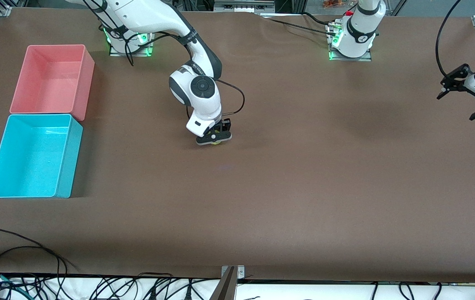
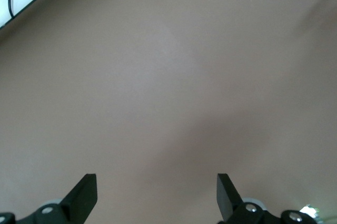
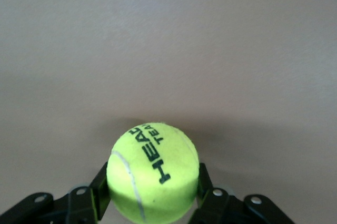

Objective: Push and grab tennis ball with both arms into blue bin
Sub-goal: 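Carry the tennis ball with the right gripper over the blue bin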

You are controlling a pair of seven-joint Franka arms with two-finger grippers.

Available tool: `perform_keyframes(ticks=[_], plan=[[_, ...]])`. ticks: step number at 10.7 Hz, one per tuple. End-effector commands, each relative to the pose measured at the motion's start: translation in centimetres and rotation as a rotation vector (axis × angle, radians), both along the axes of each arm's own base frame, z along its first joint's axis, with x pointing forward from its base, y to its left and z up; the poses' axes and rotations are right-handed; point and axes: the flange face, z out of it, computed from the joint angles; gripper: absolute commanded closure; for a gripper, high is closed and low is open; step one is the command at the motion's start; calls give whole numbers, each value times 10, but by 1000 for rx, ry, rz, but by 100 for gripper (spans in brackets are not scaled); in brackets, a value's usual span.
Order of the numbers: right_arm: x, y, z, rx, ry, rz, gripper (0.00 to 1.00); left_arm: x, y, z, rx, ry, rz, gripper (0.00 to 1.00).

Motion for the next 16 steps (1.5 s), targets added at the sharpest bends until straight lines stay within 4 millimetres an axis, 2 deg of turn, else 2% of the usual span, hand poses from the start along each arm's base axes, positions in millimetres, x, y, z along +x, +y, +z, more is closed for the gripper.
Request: perform_keyframes(ticks=[1, 2, 3, 4, 6, 8, 10, 13, 14, 16], plan=[[22, -10, 28, -51, 10, -27, 100, -4, -51, 35, 50, 48, 198, 0], [29, -12, 46, -92, 41, -41, 100, -6, -71, 36, 53, 56, 287, 0], [36, -18, 62, -118, 52, -57, 100, -7, -82, 44, 52, 52, 384, 0], [43, -31, 76, -132, 54, -41, 100, -7, -87, 45, 42, 52, 487, 0], [62, -70, 106, -161, 81, -7, 100, -5, -92, 51, 31, 43, 628, 0], [81, -126, 142, -192, 110, -34, 100, -5, -104, 51, 31, 39, 661, 0], [104, -200, 168, -135, 146, -88, 100, 0, -104, 52, 25, 41, 696, 0], [126, -324, 170, -98, 192, -57, 100, 8, -94, 46, 27, 54, 714, 0], [129, -354, 171, -104, 195, -63, 100, 9, -93, 44, 31, 63, 715, 0], [130, -398, 179, -110, 209, -53, 100, 8, -89, 41, 33, 69, 720, 0]])
